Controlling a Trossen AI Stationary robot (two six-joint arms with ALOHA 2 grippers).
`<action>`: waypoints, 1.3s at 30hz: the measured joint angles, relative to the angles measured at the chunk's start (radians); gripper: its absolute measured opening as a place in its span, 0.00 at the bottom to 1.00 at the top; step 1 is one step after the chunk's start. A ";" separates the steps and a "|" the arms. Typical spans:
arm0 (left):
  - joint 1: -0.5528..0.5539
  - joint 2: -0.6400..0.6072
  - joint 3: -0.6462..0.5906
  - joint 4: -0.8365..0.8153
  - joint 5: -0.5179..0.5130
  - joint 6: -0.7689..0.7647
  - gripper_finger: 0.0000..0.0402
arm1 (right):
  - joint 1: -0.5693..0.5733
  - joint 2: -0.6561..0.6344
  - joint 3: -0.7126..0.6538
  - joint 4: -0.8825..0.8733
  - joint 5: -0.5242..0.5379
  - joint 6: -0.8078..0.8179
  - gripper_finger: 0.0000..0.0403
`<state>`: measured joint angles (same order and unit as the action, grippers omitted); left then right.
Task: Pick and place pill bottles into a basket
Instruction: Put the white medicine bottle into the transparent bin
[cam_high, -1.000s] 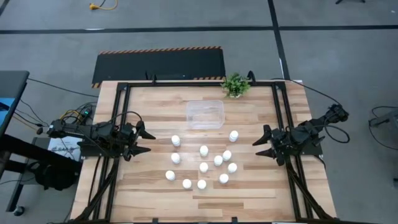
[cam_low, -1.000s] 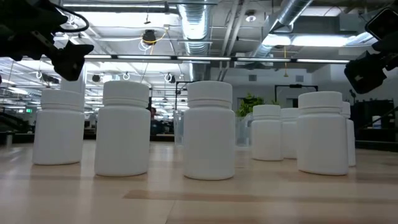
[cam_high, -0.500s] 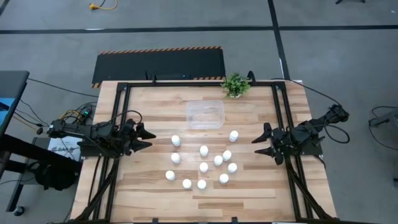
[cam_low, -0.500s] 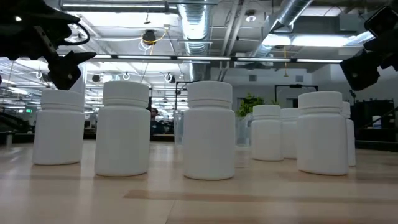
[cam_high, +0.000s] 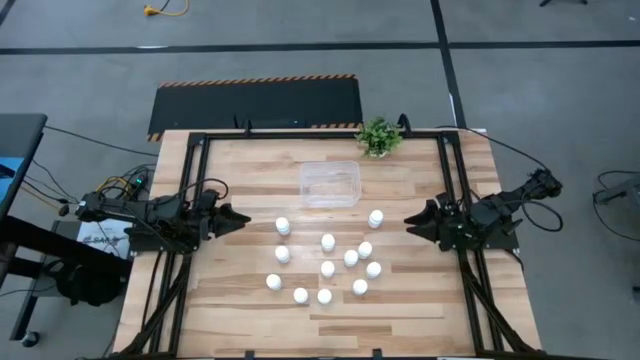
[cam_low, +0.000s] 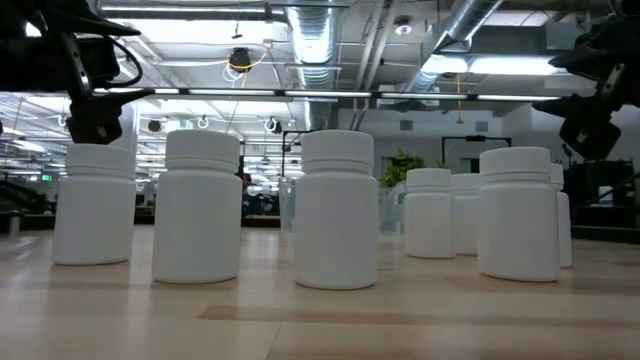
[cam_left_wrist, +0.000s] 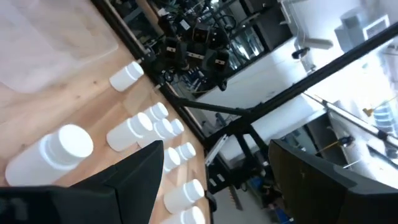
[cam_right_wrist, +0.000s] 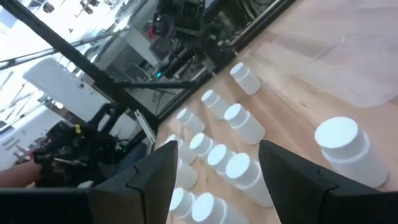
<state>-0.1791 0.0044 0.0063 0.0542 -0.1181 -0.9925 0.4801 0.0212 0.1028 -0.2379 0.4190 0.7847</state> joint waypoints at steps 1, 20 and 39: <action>0.000 0.000 0.000 0.000 0.000 0.000 0.69 | -0.005 0.000 0.000 0.000 0.006 -0.003 0.54; 0.000 0.086 0.070 0.018 -0.021 0.442 0.69 | -0.166 0.034 0.058 0.256 0.051 -0.332 0.54; 0.000 0.702 0.744 -0.580 -0.002 0.788 0.69 | -0.338 0.756 0.901 -0.753 -0.168 -0.467 0.54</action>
<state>-0.1791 0.7061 0.7503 -0.5258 -0.1199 -0.2048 0.1423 0.7774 1.0040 -0.9907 0.2512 0.3182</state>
